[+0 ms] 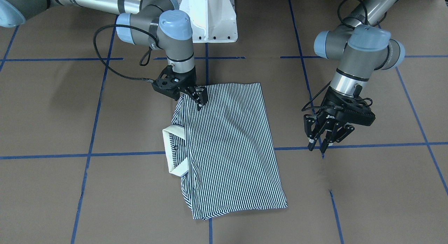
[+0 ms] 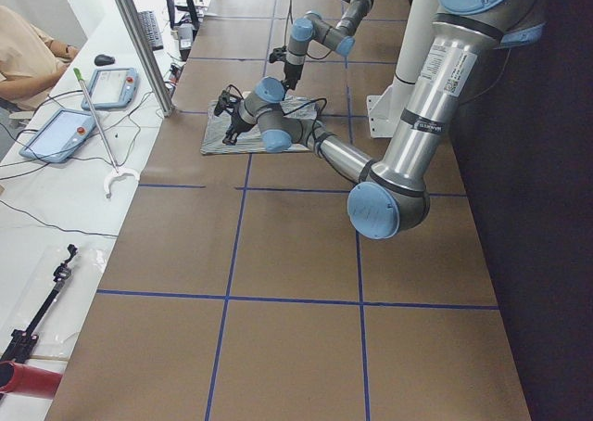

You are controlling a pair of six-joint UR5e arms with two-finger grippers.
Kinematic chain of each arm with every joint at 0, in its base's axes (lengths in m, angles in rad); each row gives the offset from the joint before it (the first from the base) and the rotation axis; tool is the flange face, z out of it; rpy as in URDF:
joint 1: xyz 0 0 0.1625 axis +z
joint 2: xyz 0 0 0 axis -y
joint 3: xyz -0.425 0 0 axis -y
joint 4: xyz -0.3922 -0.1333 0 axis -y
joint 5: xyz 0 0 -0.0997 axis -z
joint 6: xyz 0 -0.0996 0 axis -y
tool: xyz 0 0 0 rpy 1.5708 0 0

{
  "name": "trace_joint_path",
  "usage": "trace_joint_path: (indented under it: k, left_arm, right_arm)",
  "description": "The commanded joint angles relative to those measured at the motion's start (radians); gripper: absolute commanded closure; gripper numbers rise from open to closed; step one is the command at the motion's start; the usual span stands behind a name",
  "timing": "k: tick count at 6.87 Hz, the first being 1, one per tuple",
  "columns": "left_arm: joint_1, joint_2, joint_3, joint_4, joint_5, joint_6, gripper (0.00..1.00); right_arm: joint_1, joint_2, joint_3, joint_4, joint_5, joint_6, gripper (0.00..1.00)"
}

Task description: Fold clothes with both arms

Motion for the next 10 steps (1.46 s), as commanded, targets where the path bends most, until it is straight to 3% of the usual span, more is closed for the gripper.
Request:
trace_joint_path:
  k: [1, 10]
  left_arm:
    - [0.001, -0.001, -0.001, 0.000, 0.000, -0.001, 0.58]
    - [0.001, -0.001, -0.010, 0.000, 0.000, -0.001, 0.58]
  right_arm:
    - [-0.048, -0.056, 0.057, 0.001, -0.012, 0.142, 0.24]
    - [-0.052, -0.038, -0.023, 0.014, -0.010, 0.146, 0.30]
